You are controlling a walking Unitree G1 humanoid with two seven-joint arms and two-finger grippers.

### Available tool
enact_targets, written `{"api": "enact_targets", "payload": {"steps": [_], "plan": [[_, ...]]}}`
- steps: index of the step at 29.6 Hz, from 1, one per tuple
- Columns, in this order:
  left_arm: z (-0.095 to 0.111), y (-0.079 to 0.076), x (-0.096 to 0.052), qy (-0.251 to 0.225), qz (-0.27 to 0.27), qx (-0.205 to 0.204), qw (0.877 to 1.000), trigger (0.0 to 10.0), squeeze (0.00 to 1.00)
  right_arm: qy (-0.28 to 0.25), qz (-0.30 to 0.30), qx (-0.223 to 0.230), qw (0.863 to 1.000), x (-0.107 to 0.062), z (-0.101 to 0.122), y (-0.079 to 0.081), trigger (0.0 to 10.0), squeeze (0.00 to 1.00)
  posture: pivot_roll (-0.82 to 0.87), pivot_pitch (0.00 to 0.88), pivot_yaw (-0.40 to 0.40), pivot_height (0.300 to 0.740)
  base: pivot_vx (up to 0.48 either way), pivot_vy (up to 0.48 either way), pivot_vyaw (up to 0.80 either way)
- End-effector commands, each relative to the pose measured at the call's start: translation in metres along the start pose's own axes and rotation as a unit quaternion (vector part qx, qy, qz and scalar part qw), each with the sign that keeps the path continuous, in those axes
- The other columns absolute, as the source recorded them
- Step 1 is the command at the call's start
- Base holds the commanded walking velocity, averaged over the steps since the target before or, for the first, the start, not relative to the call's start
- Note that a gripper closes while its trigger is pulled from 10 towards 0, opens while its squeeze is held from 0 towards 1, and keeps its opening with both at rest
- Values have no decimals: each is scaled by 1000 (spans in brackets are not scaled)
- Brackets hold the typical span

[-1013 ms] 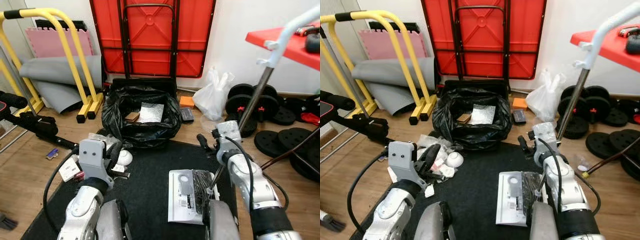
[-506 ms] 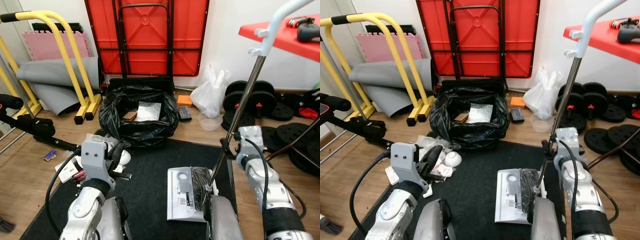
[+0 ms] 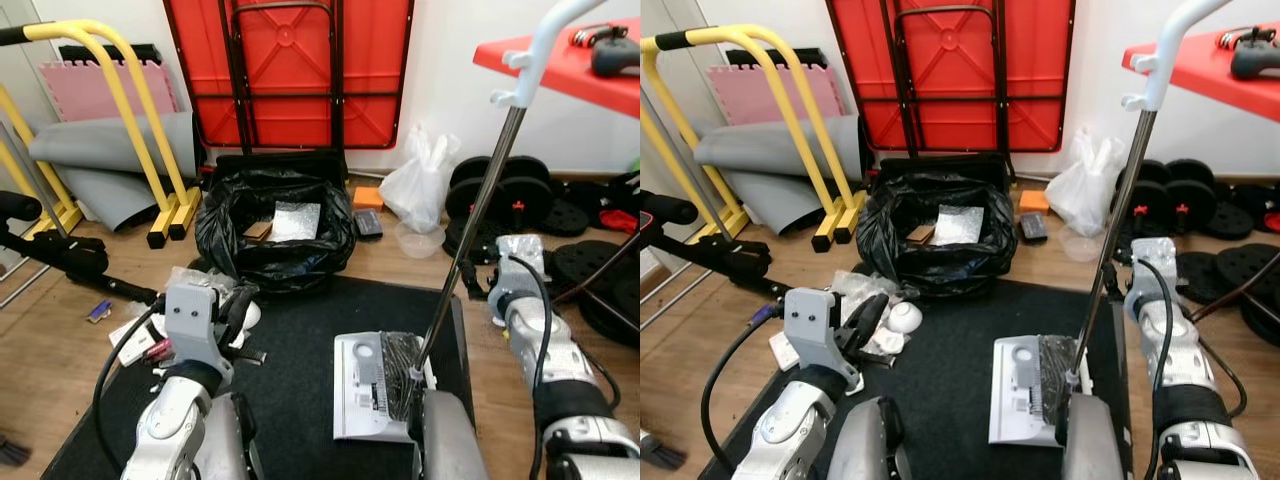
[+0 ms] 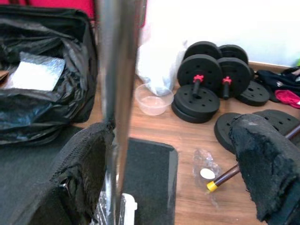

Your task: Sweep floor

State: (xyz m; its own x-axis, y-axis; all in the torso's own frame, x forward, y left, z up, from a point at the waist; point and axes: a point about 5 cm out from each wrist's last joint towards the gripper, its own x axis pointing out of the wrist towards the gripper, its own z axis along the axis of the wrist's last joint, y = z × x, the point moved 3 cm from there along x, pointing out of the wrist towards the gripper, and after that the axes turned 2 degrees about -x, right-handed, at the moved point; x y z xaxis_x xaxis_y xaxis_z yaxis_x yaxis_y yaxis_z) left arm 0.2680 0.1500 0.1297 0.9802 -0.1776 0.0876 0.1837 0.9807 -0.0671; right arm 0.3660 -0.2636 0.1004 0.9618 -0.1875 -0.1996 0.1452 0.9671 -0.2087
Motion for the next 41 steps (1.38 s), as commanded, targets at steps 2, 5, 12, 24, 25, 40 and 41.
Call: {"api": "enact_targets", "payload": {"steps": [2,5,12,24,25,40,41], "plan": [[-1,-2,-4,9,-10,-2,1000,10000,0,-10,46,-8,999,5,4,26,10000,0,-62,17,40,450,0,0,0],[0,-2,-6,9,-10,-3,1000,10000,0,-17,59,-8,998,7,8,34,10000,0,-61,25,40,450,0,0,0],[5,-2,-14,7,-9,-6,1000,10000,0,-23,49,-5,999,12,16,34,10000,0,-46,67,48,450,0,0,0],[14,-3,-33,14,-14,-6,1000,10000,0,-48,34,16,998,19,34,37,10000,0,9,162,83,450,0,0,0],[15,-3,-36,17,-16,-6,1000,10000,0,-51,24,23,998,20,36,34,10000,0,17,174,88,450,0,0,0],[18,-2,-48,41,-21,1,999,10000,0,-89,-9,54,995,23,51,12,0,0,30,181,96,450,0,0,0],[18,-2,-48,42,-20,1,999,10000,0,-90,-9,54,994,24,51,12,0,0,30,181,96,450,0,0,0]]}}
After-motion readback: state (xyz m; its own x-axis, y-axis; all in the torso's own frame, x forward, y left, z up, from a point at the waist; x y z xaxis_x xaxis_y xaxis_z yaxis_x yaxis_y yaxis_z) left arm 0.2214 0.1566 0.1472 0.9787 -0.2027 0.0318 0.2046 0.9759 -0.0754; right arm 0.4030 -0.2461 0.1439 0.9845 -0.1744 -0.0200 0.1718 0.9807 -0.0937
